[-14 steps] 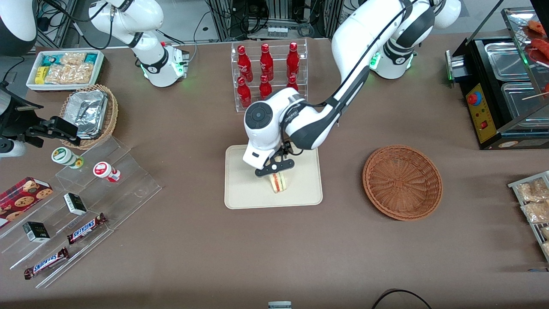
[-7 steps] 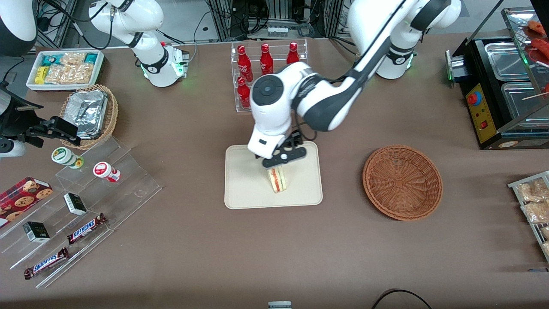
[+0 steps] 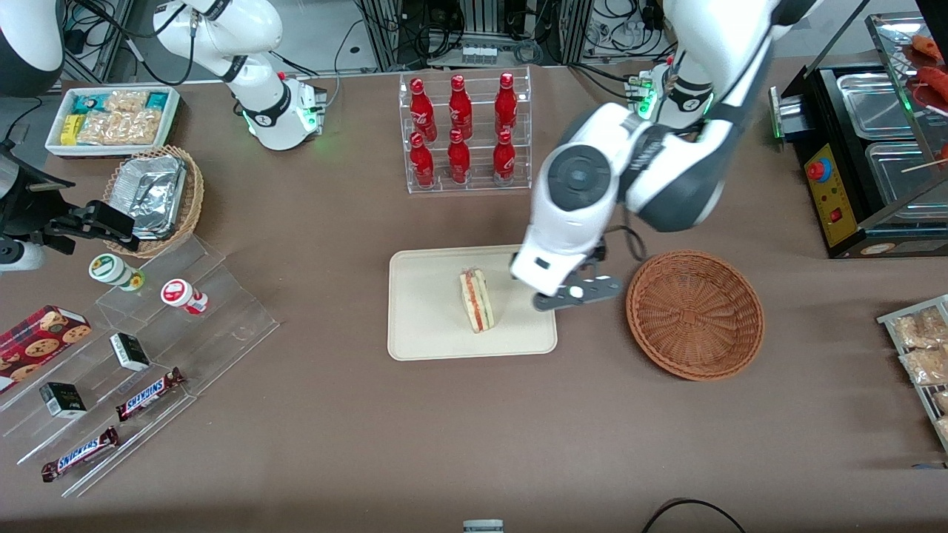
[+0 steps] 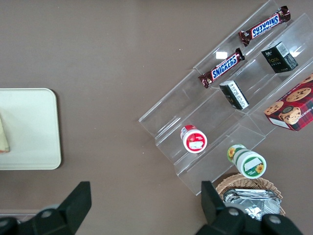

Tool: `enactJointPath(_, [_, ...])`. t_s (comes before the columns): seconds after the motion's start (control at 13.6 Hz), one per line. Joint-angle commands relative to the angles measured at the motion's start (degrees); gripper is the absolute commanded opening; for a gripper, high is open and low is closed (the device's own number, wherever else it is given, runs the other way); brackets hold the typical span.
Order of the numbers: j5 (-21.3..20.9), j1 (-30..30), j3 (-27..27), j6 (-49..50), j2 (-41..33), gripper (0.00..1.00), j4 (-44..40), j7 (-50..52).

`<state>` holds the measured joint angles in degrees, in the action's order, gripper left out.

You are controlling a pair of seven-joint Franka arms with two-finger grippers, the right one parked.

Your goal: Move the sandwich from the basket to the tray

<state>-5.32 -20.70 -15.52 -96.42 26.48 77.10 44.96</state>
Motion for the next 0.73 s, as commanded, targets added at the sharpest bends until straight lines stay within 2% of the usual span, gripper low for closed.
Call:
enactJointPath(0.0, [2.0, 5.7, -0.2, 2.5, -7.5, 1.0, 7.2, -8.6])
enactJointPath(0.37, [3.5, 16.6, 0.0, 6.1, -17.1, 1.0, 15.5, -26.7])
enactJointPath(0.66, [3.6, 21.7, 0.0, 10.0, -20.4, 1.0, 16.6, -33.3])
